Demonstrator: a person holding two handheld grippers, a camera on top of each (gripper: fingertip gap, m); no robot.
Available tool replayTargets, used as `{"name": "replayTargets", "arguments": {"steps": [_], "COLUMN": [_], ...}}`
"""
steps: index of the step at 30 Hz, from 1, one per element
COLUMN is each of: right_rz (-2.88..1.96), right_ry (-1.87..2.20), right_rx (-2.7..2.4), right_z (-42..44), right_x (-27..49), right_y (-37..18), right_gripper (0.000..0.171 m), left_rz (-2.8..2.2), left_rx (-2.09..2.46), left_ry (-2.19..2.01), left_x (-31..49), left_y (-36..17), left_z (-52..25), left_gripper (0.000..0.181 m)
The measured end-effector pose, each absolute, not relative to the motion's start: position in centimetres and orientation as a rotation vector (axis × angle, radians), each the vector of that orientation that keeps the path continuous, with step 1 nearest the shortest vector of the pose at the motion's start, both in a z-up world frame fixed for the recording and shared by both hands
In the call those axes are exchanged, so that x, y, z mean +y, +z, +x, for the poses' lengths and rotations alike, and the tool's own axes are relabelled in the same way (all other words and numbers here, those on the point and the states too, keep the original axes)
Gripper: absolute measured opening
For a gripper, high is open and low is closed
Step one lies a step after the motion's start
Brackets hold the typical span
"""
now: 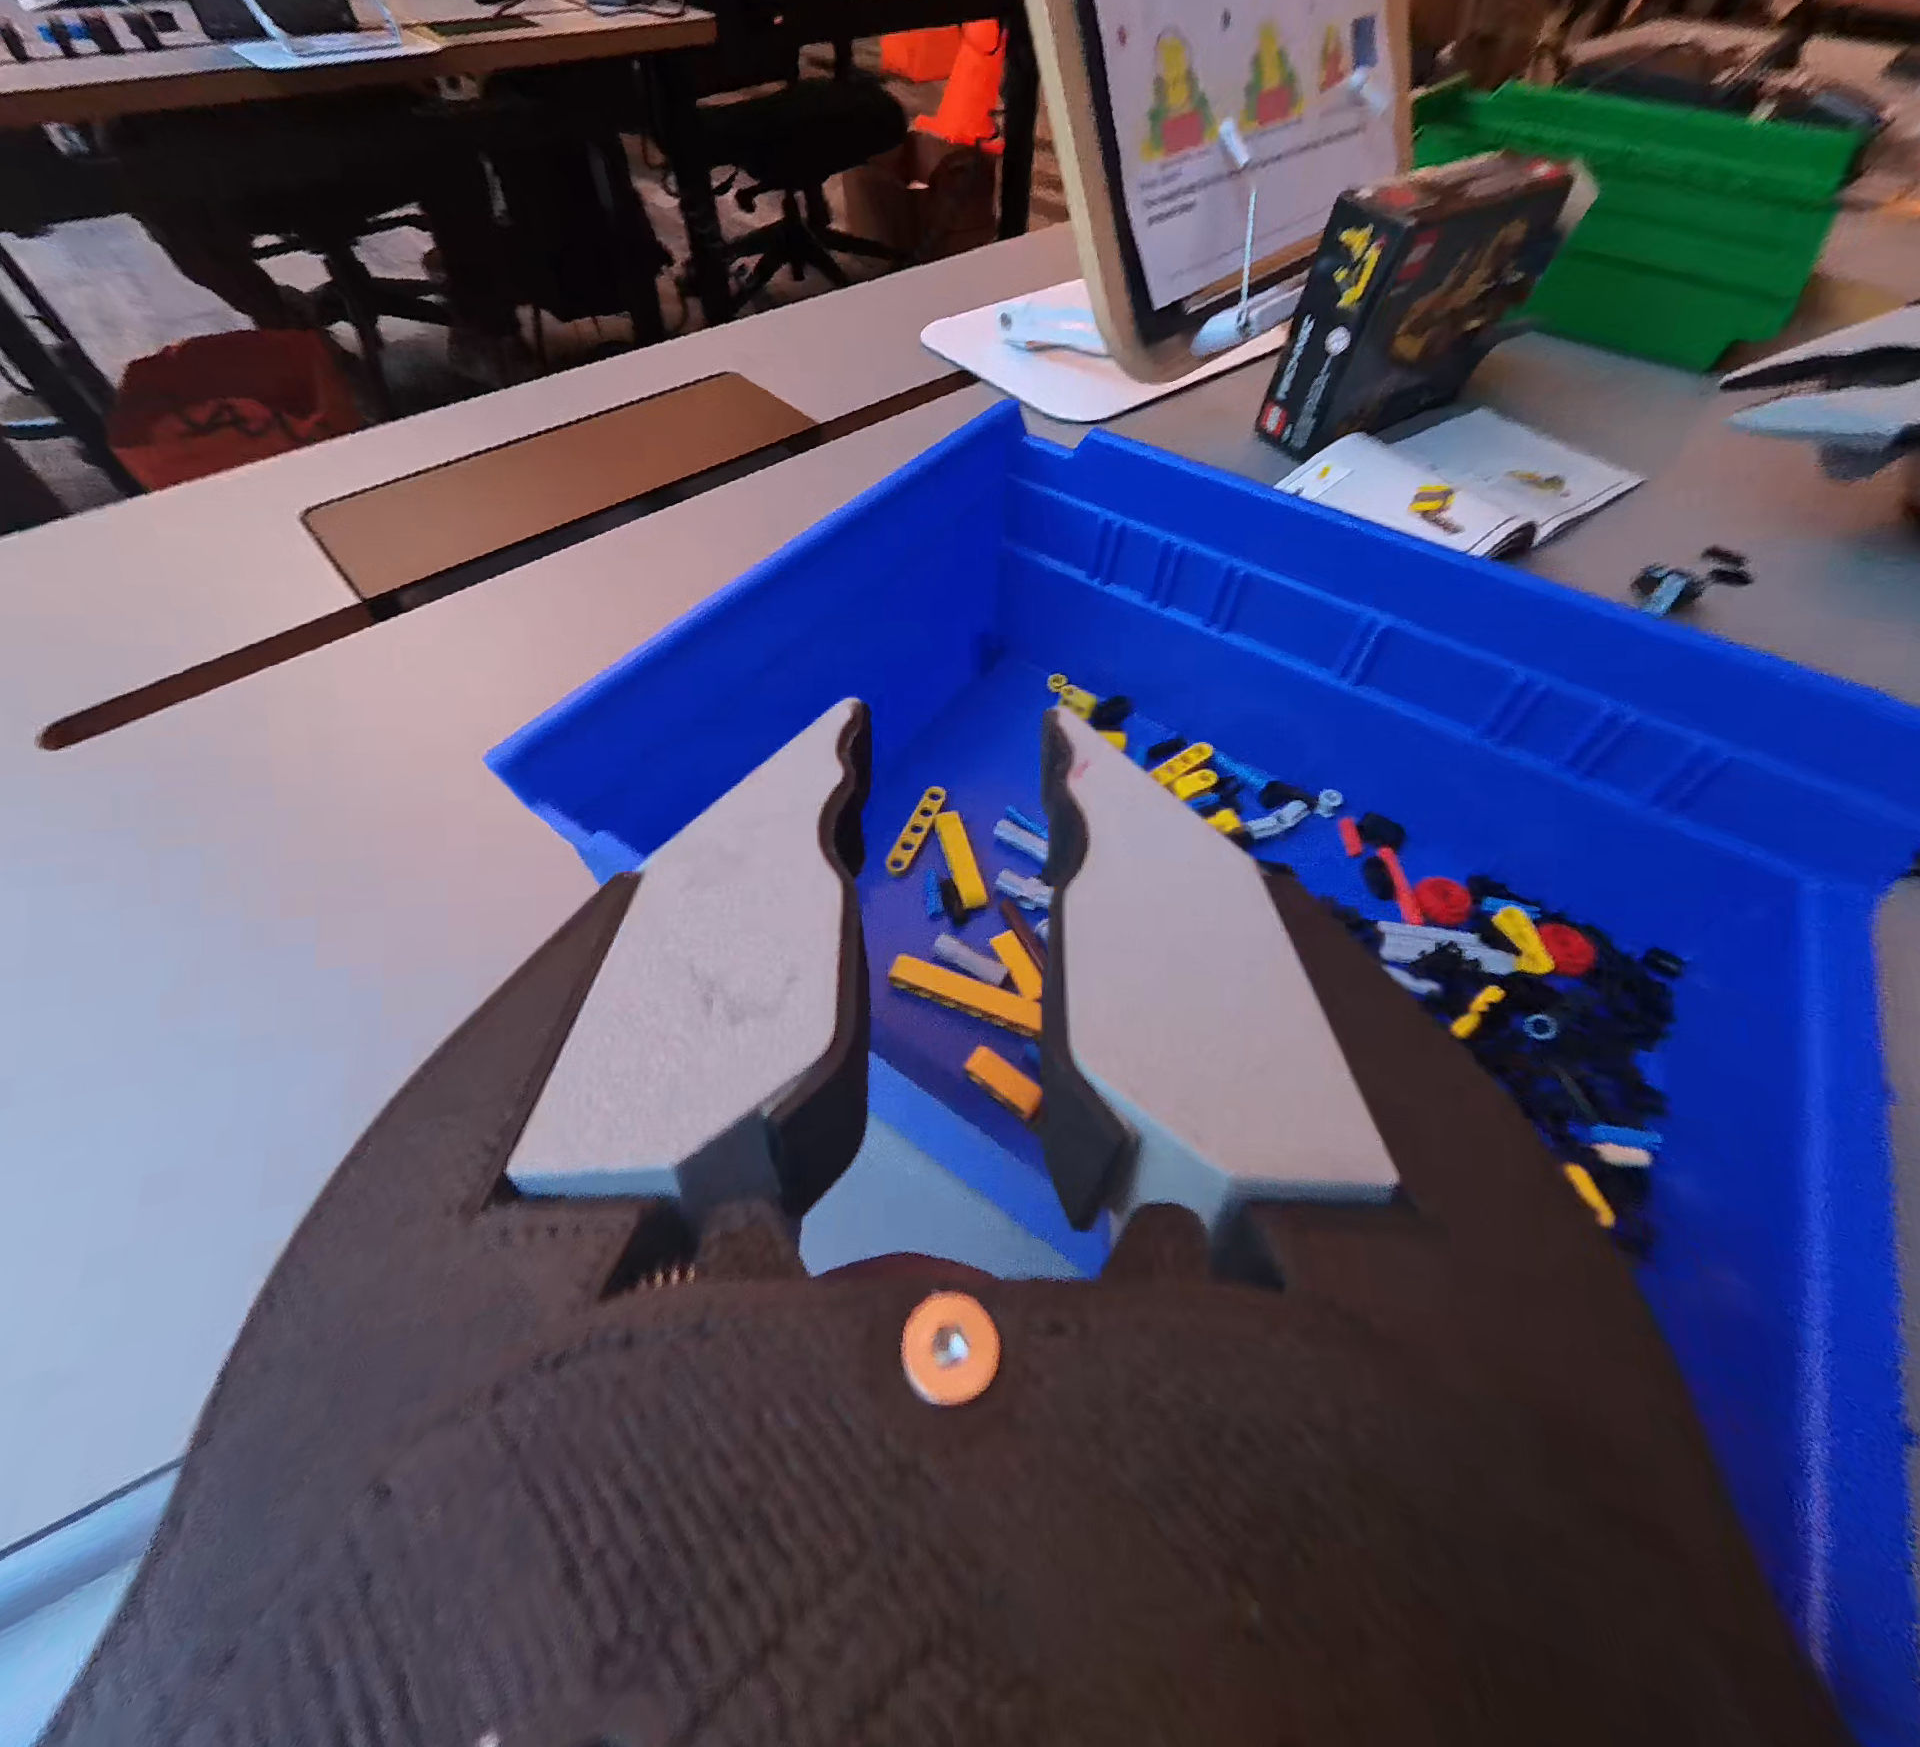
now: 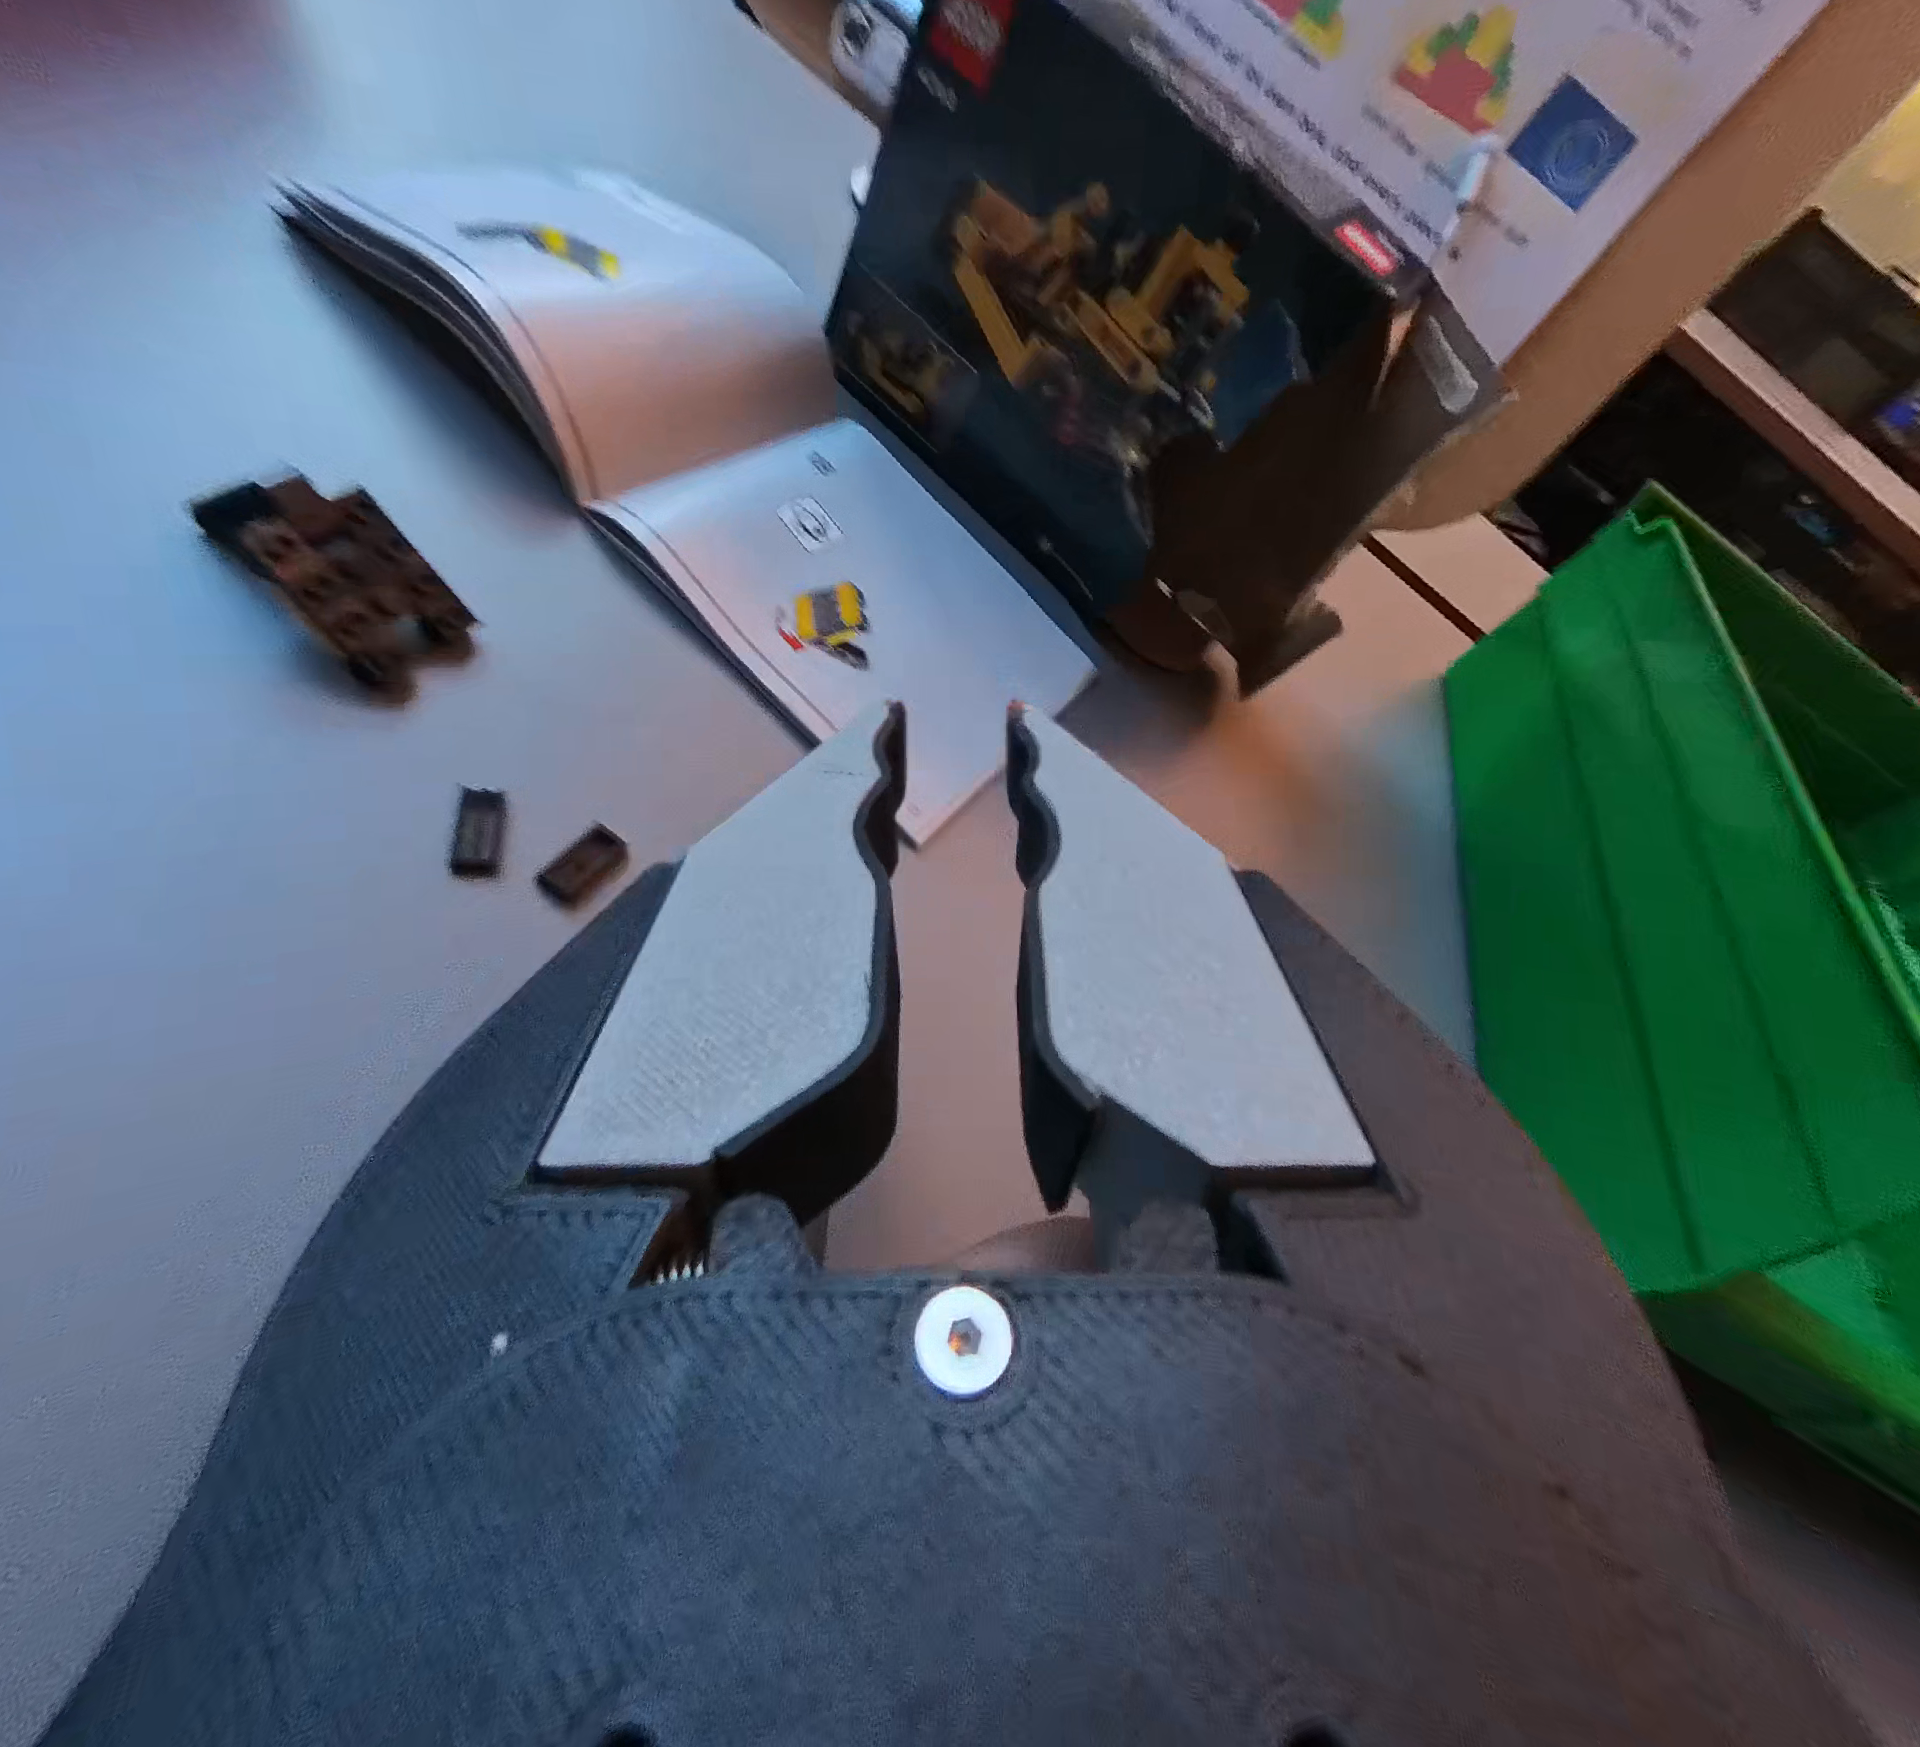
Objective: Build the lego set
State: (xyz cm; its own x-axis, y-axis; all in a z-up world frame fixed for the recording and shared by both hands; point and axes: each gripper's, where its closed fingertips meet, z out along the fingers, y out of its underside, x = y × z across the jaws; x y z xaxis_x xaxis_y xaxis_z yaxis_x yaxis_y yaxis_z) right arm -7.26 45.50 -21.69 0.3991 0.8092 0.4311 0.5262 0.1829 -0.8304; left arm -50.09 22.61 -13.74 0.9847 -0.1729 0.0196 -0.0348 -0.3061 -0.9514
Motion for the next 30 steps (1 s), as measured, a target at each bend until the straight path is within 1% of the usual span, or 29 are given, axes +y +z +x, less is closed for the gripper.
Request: {"name": "replayTargets", "arguments": {"steps": [7, 22, 30], "right_rz": [-1.485, -1.476, -1.463], "right_ry": [0.342, 0.305, 0.271], "right_rx": [-1.245, -1.262, -1.278], "right_z": [-7.1, -7.2, -7.2], "right_x": [45.6, 45.6, 45.7], "right_y": [-21.4, -21.7, -21.8], "right_gripper": [0.015, 0.013, 0.011], "left_rz": [-1.895, -1.896, -1.896], "left_rx": [0.217, 0.19, 0.184], "left_ry": [0.042, 0.069, 0.072], "left_x": [23.1, 23.4, 23.4], "left_y": [-14.3, -14.8, -14.9], "left_z": [-50.0, -50.6, -50.7], "left_gripper": [0.028, 0.032, 0.031]}}
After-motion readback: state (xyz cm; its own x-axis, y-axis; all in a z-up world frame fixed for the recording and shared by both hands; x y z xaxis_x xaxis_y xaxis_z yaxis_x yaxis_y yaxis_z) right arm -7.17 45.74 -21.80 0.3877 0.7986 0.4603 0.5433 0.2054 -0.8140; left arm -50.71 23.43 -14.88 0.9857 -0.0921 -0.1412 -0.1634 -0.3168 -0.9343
